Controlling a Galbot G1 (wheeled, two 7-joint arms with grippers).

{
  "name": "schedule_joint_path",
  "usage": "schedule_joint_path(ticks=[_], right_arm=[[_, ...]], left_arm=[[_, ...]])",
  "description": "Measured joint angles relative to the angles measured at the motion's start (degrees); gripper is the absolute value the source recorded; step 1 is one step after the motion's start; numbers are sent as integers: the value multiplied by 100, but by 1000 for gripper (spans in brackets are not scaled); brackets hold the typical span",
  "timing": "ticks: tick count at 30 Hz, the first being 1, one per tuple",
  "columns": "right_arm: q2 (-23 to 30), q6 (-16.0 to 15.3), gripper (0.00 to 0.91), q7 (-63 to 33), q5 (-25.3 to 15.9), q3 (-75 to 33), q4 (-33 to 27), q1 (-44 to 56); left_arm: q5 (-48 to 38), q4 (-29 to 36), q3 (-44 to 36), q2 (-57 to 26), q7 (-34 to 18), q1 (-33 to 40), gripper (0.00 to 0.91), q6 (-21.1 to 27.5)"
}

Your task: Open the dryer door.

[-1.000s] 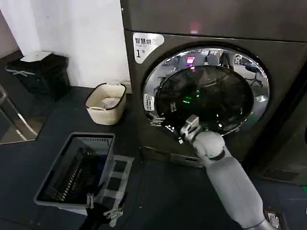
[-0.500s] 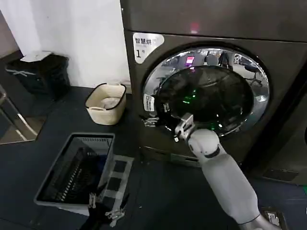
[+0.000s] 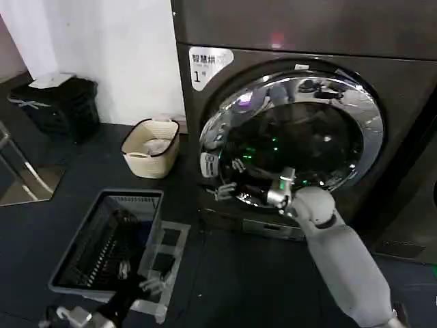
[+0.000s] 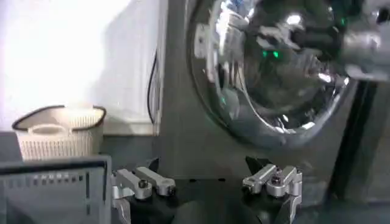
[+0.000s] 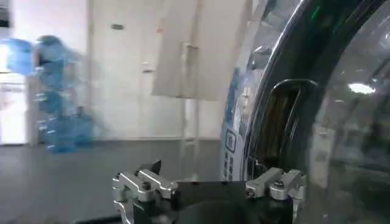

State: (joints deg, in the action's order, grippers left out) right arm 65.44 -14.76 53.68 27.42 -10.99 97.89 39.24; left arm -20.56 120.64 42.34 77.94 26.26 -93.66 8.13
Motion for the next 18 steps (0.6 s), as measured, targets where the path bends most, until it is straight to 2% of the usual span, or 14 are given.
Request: schedule_joint_path(ticks=[8, 18], right_arm=[[-334, 52, 907, 648, -21, -309, 545, 583], [-759, 161, 907, 1393, 297, -889, 1291, 1347]], left_arm=[[-723, -448, -99, -656, -50, 688, 907, 64], [-1970, -962, -518, -1502, -153, 1595, 907, 82]])
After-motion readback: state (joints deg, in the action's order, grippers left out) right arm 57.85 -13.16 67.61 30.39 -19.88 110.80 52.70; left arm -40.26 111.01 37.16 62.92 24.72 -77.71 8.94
